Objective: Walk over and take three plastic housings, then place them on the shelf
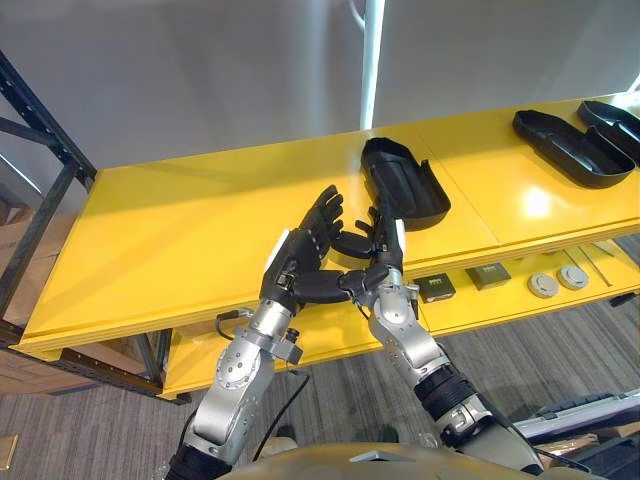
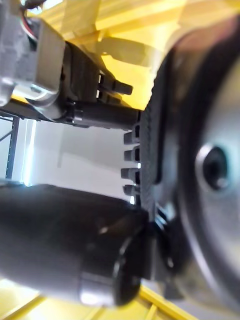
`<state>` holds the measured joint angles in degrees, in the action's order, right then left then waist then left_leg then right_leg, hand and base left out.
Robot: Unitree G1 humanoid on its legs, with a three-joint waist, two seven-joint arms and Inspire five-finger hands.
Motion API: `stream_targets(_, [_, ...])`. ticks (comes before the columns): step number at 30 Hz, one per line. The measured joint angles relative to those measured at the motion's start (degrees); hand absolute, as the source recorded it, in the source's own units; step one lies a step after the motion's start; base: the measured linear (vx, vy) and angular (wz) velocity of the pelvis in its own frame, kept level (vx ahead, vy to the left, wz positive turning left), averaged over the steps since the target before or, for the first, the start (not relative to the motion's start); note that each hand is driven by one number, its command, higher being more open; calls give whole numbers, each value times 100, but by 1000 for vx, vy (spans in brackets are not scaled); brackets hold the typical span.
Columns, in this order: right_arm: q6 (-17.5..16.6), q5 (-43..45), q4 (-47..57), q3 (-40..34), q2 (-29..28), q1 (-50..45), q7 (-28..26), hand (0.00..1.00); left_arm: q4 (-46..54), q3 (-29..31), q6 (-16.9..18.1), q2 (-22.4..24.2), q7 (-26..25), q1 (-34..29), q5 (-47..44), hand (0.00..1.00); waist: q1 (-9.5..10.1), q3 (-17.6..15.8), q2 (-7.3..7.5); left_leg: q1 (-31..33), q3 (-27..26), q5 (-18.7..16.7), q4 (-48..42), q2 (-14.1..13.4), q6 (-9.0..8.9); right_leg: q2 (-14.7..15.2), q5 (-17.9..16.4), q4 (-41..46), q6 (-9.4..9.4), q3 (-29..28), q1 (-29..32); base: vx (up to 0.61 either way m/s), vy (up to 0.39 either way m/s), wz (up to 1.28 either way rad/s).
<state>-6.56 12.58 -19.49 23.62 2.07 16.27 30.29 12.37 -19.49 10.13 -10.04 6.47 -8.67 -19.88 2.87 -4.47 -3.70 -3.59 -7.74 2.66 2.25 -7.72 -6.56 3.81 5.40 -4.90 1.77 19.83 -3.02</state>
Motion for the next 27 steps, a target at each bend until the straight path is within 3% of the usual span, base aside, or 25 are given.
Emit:
stream_targets(5, [-2, -36, 0, -66, 34, -1, -275, 100, -2, -3, -1, -5, 2, 14, 0, 100, 1, 0, 1, -3, -26, -1, 1, 2, 2, 0, 29, 0, 11, -28, 8, 0, 1, -1])
stream_targets(8, [-4, 98, 27, -113, 152, -4, -794, 100, -2, 4, 3, -21, 7, 14, -2, 100, 0, 0, 1, -7, -38, -1, -1, 2, 2, -2, 33, 0, 17, -44, 10, 0, 0, 0])
stream_targets(15, [-7, 659, 2029, -255, 926, -1130, -2010, 100, 203, 12, 564, -137, 71, 9, -86, 100, 9, -10, 17, 33, -176, -36, 1, -6, 5, -38, 48, 0, 38, -196, 130, 7, 5, -9])
stream_targets(20, [-276, 581, 3676, -960, 1473, -2455, -3006, 100, 520, -44, 758, -154, 88, -38, -79, 100, -179, -85, 131, 92, -356, -89, -8, -6, 23, -43, 112, 10, 81, -399, 250, 38, 22, -17])
stream_targets(23, [-655, 602, 4400, -1236, 1600, -3144, -3366, 100, 497, -7, 683, -234, -217, -209, -39, 100, -355, -146, 191, 86, -523, -161, -56, -12, 24, -23, 124, 33, 97, -556, 311, 23, 33, -26])
stream_targets(27, [-775, 631, 4533, -1238, 1611, -3631, -3500, 100, 508, -174, 692, -310, -275, -313, -157, 100, -471, -241, 256, 92, -662, -306, -206, -23, 36, -17, 117, 32, 106, -711, 335, 7, 27, -21])
